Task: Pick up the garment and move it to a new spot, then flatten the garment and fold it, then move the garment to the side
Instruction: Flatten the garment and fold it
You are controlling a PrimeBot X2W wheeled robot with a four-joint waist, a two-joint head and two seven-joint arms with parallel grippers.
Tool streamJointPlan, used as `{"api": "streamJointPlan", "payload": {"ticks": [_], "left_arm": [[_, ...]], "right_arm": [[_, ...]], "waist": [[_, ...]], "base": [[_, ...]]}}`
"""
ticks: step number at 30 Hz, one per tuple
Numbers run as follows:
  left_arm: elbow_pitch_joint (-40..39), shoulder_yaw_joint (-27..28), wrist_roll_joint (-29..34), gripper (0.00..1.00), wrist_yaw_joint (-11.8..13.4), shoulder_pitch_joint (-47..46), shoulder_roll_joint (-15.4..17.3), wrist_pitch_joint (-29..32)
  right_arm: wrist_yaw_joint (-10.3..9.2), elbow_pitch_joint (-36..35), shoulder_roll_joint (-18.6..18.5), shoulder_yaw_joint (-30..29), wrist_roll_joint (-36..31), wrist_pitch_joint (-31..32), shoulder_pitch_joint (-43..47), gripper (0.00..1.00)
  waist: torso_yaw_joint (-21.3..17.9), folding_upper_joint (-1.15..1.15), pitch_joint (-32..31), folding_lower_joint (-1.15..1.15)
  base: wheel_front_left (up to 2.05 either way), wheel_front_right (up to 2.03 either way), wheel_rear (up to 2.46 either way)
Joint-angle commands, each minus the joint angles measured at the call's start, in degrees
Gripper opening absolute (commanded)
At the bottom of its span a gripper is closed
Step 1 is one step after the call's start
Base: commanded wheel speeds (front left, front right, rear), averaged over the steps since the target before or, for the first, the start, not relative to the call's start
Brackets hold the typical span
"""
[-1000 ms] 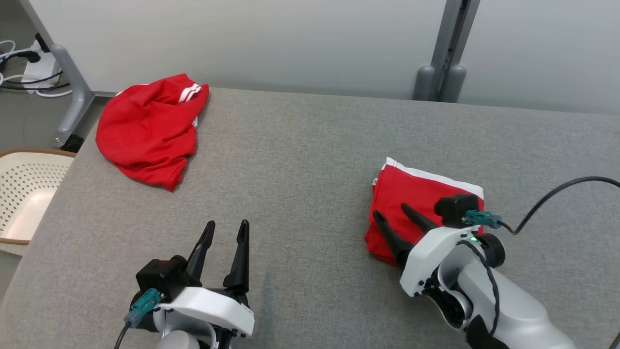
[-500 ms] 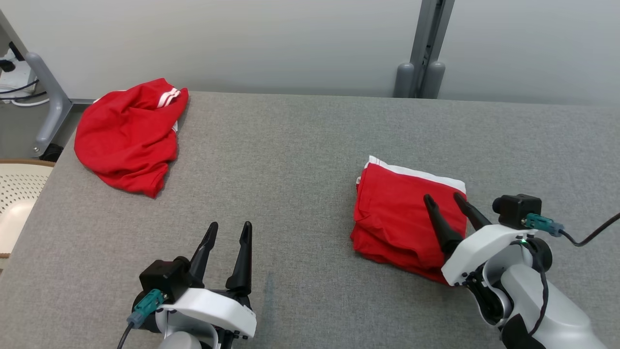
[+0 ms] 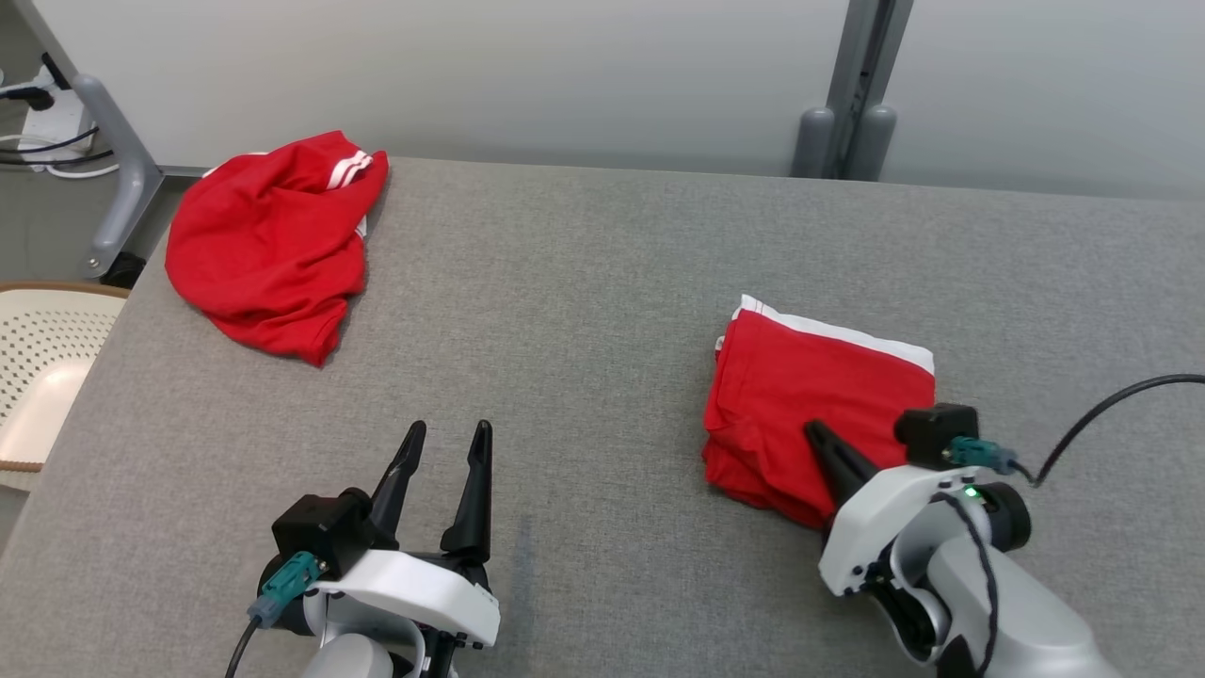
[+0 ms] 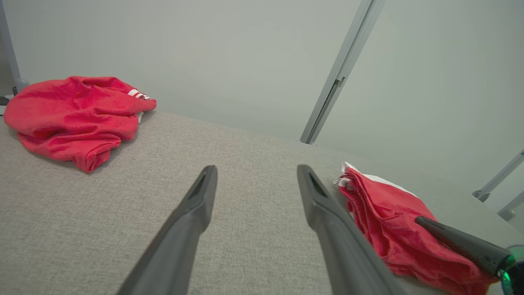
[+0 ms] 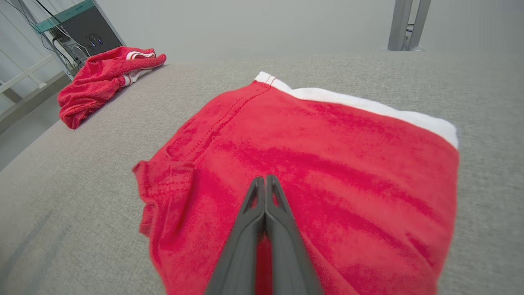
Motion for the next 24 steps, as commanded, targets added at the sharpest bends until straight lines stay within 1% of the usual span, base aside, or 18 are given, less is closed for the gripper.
{"api": "streamJointPlan", "payload": {"ticks": [1,4,12,20,24], "left_arm": [[-0.1,0.2,0.0,1.00,0.0,-0.9,0.2,-0.1],[-0.1,0.2,0.1,1.00,-0.1,-1.1,0.2,-0.1],[-0.3,0.4,0.0,1.00,0.1,-1.3,0.2,-0.1],[-0.4,0.8,0.1,1.00,0.3,-1.0,0.2,-0.1],[-0.3,0.9,0.2,1.00,0.2,-0.9,0.2,-0.1]], "right_arm": [[0.01,0.7,0.4,0.9,-0.3,0.3,-0.7,0.00],[0.01,1.4,1.1,2.2,-0.3,0.4,-1.0,0.00],[0.01,2.9,2.6,8.5,0.2,0.2,-1.9,0.00],[0.01,2.6,3.0,16.1,0.1,-0.5,-2.4,0.00],[0.01,2.3,3.0,18.5,0.8,-1.3,-3.1,0.00]], "waist": [[0.5,0.00,0.2,0.00],[0.8,0.00,0.3,0.00],[1.5,0.00,0.6,0.00],[0.8,0.00,0.8,0.00],[0.1,0.00,0.8,0.00]], "base": [[0.00,0.00,0.00],[0.00,0.00,0.00],[0.00,0.00,0.00],[0.00,0.00,0.00],[0.00,0.00,0.00]]}}
